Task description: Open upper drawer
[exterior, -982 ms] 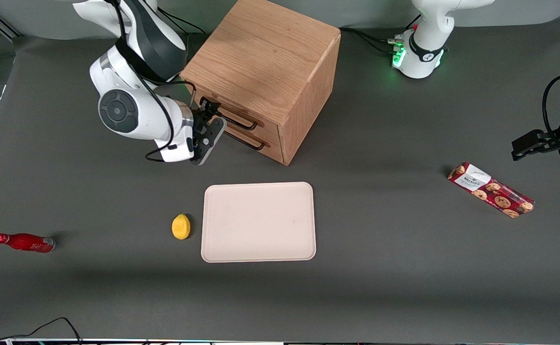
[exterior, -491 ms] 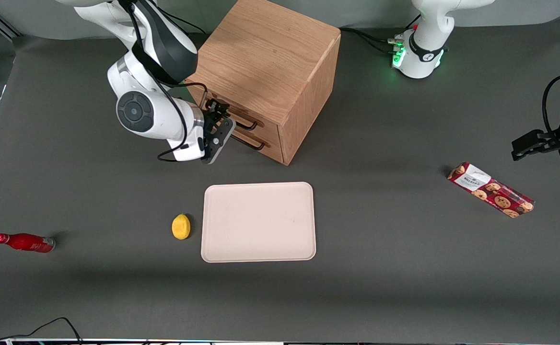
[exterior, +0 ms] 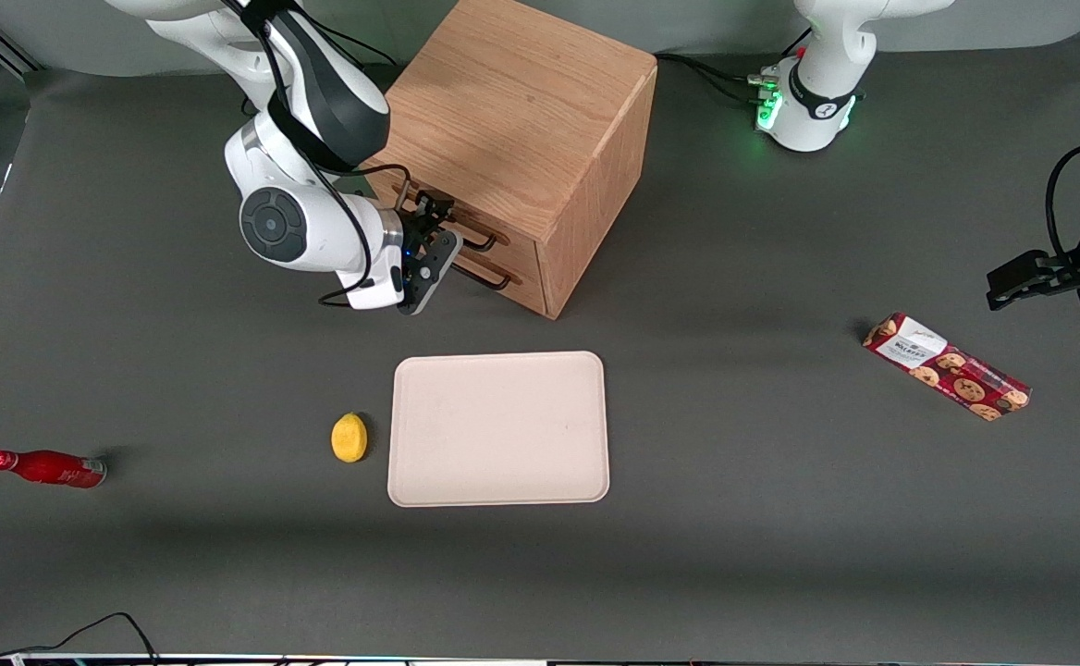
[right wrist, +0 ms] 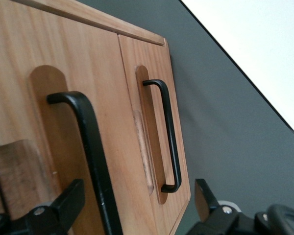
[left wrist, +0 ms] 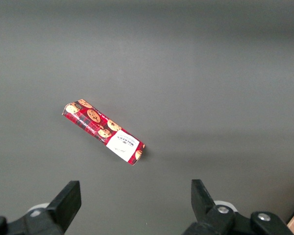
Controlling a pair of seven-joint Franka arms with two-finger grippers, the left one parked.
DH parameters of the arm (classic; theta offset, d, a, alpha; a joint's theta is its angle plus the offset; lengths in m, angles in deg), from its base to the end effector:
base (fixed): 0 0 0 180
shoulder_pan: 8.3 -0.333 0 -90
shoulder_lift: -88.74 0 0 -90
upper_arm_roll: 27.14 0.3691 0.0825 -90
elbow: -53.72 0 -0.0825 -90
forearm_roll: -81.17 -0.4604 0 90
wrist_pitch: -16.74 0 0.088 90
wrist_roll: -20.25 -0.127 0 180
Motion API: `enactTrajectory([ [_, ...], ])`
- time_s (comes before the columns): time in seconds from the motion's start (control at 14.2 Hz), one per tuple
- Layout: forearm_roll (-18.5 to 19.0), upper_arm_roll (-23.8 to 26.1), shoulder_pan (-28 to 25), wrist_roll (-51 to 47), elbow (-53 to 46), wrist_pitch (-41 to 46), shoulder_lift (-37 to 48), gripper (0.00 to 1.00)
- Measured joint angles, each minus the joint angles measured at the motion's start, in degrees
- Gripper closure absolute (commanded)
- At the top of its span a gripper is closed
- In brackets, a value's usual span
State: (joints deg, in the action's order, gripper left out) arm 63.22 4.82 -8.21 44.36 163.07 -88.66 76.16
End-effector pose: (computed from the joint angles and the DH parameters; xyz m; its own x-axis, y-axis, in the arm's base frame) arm 0.5384 0.3558 0.3832 0.6341 0.7673 -0.0954 0.6587 -0.6007 -0.4531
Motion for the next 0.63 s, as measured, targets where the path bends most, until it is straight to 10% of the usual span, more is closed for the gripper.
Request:
enactTrajectory([
  [0.63,1.80,-0.28,0.29,0.00,0.79,-2.24,-0.75,0.00],
])
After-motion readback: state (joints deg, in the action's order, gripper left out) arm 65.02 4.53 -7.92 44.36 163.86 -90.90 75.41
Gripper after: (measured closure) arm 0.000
